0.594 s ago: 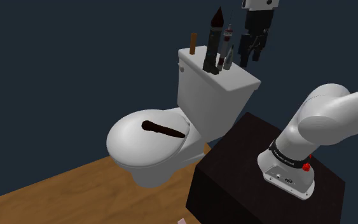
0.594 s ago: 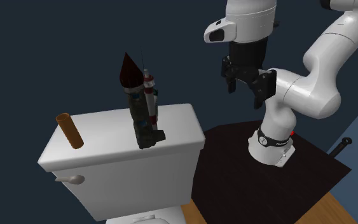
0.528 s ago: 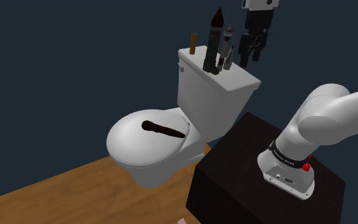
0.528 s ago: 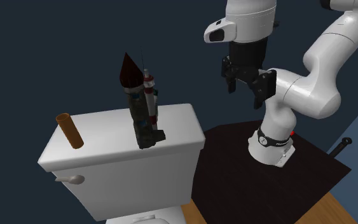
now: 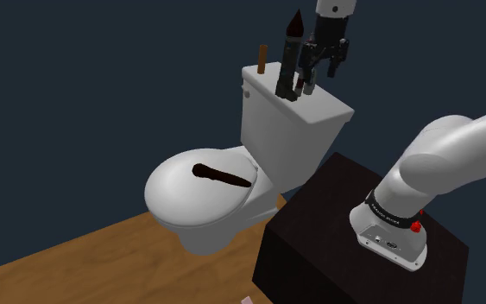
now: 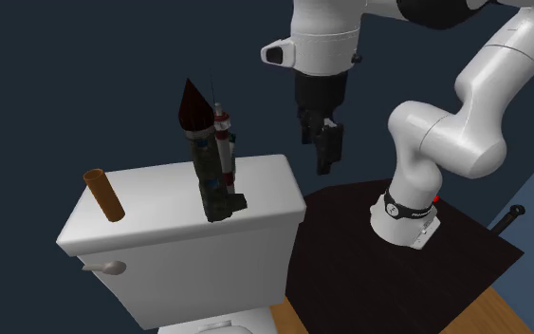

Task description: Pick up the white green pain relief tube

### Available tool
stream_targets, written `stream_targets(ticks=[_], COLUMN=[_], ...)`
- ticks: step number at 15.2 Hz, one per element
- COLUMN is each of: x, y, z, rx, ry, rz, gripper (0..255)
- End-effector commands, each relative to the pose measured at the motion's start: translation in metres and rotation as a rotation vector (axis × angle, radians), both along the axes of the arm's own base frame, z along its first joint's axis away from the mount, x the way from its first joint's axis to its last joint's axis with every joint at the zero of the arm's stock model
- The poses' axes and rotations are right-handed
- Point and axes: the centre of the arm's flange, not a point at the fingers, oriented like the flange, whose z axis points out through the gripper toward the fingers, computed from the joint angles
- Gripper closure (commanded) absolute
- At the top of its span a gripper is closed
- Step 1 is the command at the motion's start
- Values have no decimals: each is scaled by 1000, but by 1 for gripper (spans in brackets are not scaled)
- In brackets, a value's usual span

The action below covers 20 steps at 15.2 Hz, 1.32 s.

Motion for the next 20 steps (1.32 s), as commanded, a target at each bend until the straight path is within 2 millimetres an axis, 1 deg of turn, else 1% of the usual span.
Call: stream_targets(ticks=[1,6,11,14,17,18,20], x=[17,51,75,85,90,90,90], y=[-14,-52,-96,-125,-155,-161,-161], z=[-5,-10,-10,-7,-2,-1,-12], rx=[-32,-110,-188,-235,-282,-291,-291], ry=[-33,-109,-185,-230,-276,-285,-285], rz=[-93,-317,-541,-676,-810,-838,-838], gripper=[0,0,0,0,0,0,0])
